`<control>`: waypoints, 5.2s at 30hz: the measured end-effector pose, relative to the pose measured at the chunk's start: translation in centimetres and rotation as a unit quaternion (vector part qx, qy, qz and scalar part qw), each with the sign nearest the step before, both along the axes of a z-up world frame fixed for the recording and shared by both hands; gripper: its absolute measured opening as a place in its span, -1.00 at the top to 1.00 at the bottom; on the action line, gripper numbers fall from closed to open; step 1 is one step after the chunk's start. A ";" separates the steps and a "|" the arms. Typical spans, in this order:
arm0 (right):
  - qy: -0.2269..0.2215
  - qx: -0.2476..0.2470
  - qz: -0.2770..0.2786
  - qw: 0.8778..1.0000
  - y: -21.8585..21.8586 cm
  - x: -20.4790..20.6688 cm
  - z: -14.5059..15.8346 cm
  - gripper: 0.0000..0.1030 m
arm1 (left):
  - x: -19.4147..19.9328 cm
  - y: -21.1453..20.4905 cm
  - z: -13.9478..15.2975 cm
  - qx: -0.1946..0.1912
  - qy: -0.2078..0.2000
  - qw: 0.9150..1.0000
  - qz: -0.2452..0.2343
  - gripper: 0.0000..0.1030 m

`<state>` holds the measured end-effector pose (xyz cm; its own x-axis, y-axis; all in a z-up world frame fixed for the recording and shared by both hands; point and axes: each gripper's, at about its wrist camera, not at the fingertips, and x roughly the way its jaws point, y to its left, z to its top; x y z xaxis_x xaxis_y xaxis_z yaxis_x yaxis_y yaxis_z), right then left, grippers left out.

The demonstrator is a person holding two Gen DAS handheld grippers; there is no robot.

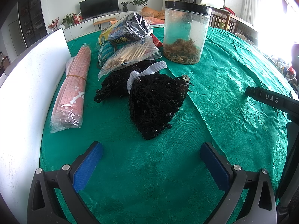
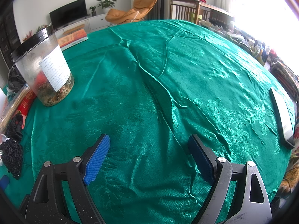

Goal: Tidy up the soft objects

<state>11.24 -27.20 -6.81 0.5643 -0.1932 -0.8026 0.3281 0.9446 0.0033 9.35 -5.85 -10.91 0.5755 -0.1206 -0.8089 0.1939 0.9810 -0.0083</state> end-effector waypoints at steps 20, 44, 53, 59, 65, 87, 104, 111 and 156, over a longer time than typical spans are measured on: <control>0.000 0.000 0.000 1.000 0.0 0.0 0.0 -0.70 | 0.0 0.0 0.0 0.001 0.000 1.000 0.000 -1.00; 0.000 0.000 0.000 1.000 0.0 0.0 0.1 -0.70 | -3.4 1.5 0.3 0.002 0.016 0.999 -0.032 -1.00; 0.000 0.000 0.000 1.000 0.0 0.0 0.1 -0.70 | -6.2 3.9 2.5 -0.064 0.031 0.997 -0.031 -1.00; 0.001 0.000 0.000 1.000 0.0 -0.1 0.1 -0.70 | -5.9 5.4 5.6 -0.081 0.023 0.996 -0.017 -1.00; 0.001 0.000 0.000 1.000 -0.1 0.0 0.1 -0.70 | -6.2 6.1 6.4 -0.099 0.028 0.995 -0.016 -1.00; 0.022 0.126 0.318 0.939 14.3 0.5 2.3 0.32 | -7.2 6.2 7.3 -0.085 0.025 0.996 -0.022 -1.00; -0.113 0.134 0.203 0.963 5.8 -7.1 4.3 0.30 | 12.7 8.0 3.0 0.003 -0.006 0.988 0.156 -0.97; -0.112 0.144 0.166 0.969 4.0 -6.7 3.8 0.30 | 11.7 10.7 1.0 -0.092 0.031 0.979 0.180 -0.47; -0.050 0.181 0.405 0.895 23.9 -8.0 14.3 -0.56 | -13.6 27.0 15.5 -0.014 -0.096 0.966 0.240 -0.99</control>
<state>3.27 -3.31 7.46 0.4735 0.5747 -0.6674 -0.4829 0.8031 0.3489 -4.25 21.18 4.59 0.7095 0.1769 -0.6821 -0.2825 0.9582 -0.0453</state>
